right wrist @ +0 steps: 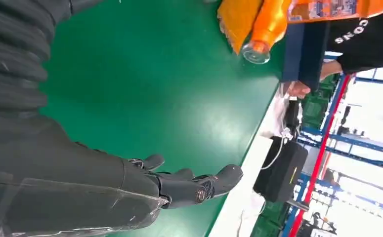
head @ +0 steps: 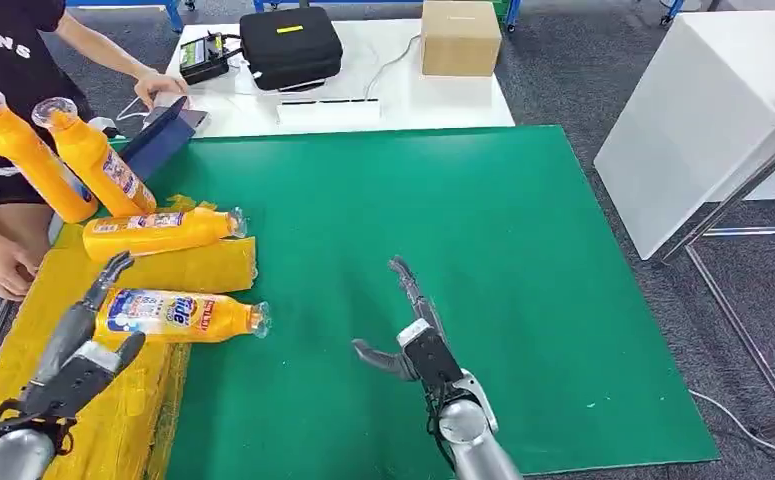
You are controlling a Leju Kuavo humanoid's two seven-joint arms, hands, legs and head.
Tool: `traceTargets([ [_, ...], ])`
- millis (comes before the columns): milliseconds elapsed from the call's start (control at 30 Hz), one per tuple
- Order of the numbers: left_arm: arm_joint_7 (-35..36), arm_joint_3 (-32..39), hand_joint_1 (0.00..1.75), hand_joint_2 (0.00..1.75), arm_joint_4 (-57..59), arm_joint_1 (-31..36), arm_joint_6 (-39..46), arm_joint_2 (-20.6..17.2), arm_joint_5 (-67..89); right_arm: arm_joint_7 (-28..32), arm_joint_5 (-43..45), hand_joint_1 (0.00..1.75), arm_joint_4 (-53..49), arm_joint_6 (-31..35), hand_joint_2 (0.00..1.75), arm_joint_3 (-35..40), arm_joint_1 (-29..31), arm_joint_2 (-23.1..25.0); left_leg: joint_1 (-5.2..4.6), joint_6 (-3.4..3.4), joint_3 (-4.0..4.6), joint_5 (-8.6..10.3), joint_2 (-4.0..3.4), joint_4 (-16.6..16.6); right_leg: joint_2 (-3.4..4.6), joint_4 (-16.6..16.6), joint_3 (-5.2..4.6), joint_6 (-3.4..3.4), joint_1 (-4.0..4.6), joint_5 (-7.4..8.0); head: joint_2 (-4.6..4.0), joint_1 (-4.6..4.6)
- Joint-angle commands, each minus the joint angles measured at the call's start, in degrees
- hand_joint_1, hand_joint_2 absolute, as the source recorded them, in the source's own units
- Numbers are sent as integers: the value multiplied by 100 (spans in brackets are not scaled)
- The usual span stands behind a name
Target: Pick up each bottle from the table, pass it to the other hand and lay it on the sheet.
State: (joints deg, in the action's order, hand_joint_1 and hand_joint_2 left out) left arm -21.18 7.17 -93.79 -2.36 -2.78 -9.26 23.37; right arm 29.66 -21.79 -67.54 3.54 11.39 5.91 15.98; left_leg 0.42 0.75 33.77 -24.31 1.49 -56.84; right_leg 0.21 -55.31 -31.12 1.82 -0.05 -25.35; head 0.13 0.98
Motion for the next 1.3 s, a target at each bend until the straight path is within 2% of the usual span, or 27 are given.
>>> traceTargets([
  [33,-288,-425,0,175,-969,-846,-830,1542,-1345,-60,675,0,-1053,-688,175,171,-478,-72,-4,6,-26,-19,-12,3,-1,12,32,7,-1,-15,0,0],
  [100,-339,-820,0,175,-874,-888,-550,1646,-1172,-120,735,0,-1249,-724,175,246,-562,-71,-14,8,-23,-17,-6,4,-7,12,29,8,-6,-14,0,0],
  [200,-336,-914,0,175,-834,-838,-402,1640,-1271,-135,777,0,-1270,-720,175,261,-572,-68,-15,7,-15,-19,6,0,-18,11,21,6,-6,-13,0,-2],
  [233,-311,-1070,0,175,-768,-805,-185,1918,-1004,-123,830,0,-1423,-715,0,266,-664,-13,-12,7,-6,-16,2,0,-11,10,12,5,-4,-9,0,-2],
  [267,-167,-1526,0,175,-534,-726,9,2136,-537,-141,910,0,-1644,-756,0,330,-776,13,-15,8,2,-14,3,0,-10,7,2,4,-6,-6,0,-2],
  [333,-99,-2193,0,175,0,-572,278,2333,-543,-213,942,0,-1935,-747,0,529,-882,4,-16,9,-2,-14,17,0,-28,8,10,5,-7,-11,0,0],
  [467,-85,-2618,0,175,417,-452,783,2221,-769,-471,1035,0,-2171,-617,0,764,-963,-78,-17,11,-19,-15,29,4,-40,18,27,7,-7,-13,0,0],
  [567,-72,-2514,0,175,332,-524,921,2151,-825,-693,1150,0,-2250,-576,0,814,-1032,-144,-15,8,-24,-20,-2,7,-12,19,27,7,-5,-7,0,0],
  [800,-73,-2491,0,175,332,-536,922,2121,-825,-693,1150,0,-2252,-576,0,811,-1051,-162,-9,5,-45,-29,-15,9,-8,26,48,3,3,-13,0,2],
  [933,-63,-2386,0,175,220,-684,915,2090,-1062,-1043,1042,0,-2282,-286,0,909,-1131,-283,-11,8,-21,-20,-11,6,-4,19,22,5,0,-6,0,0],
  [1133,-82,-2264,0,175,2,-762,1015,2036,-1215,-914,711,0,-2467,169,0,921,-1219,-343,-11,7,-21,-22,-15,5,0,17,21,4,0,-7,0,0],
  [1300,-93,-2160,0,175,-97,-807,1047,1974,-1308,-835,609,0,-2540,255,0,916,-1254,-416,-12,6,-19,-20,-14,6,-1,16,19,2,-1,-6,0,0],
])
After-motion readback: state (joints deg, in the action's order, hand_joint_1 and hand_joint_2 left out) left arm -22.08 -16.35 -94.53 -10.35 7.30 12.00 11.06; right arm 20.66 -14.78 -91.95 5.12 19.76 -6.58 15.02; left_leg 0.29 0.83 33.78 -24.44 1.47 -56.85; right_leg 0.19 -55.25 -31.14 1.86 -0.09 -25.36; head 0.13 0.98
